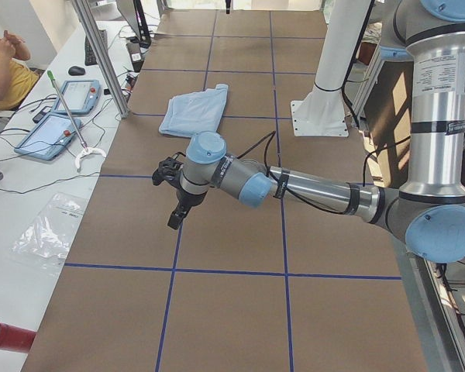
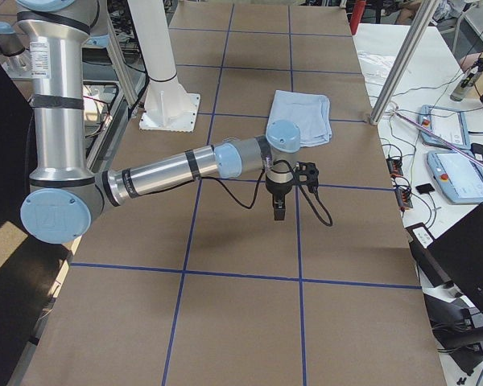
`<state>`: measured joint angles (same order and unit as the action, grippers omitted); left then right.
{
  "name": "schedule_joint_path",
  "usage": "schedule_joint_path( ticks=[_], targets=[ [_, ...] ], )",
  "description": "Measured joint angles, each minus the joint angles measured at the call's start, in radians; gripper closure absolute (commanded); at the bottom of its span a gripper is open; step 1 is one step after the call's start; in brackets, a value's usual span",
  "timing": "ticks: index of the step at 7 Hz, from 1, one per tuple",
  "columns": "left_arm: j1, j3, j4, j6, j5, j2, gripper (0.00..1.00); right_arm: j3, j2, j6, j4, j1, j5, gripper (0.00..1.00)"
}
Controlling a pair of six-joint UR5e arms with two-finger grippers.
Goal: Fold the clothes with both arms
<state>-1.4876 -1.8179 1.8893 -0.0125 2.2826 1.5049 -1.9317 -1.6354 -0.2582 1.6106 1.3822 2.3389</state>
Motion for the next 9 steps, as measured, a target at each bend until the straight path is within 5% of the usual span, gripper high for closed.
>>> schedule_joint_path(
  ticks=[9],
  targets=[
    [-0.004,-0.012,0.006,-0.099,0.060,-0.034,0.00,-0.025,-0.045,-0.008,-0.004,-0.008,-0.066,0.00]
  ],
)
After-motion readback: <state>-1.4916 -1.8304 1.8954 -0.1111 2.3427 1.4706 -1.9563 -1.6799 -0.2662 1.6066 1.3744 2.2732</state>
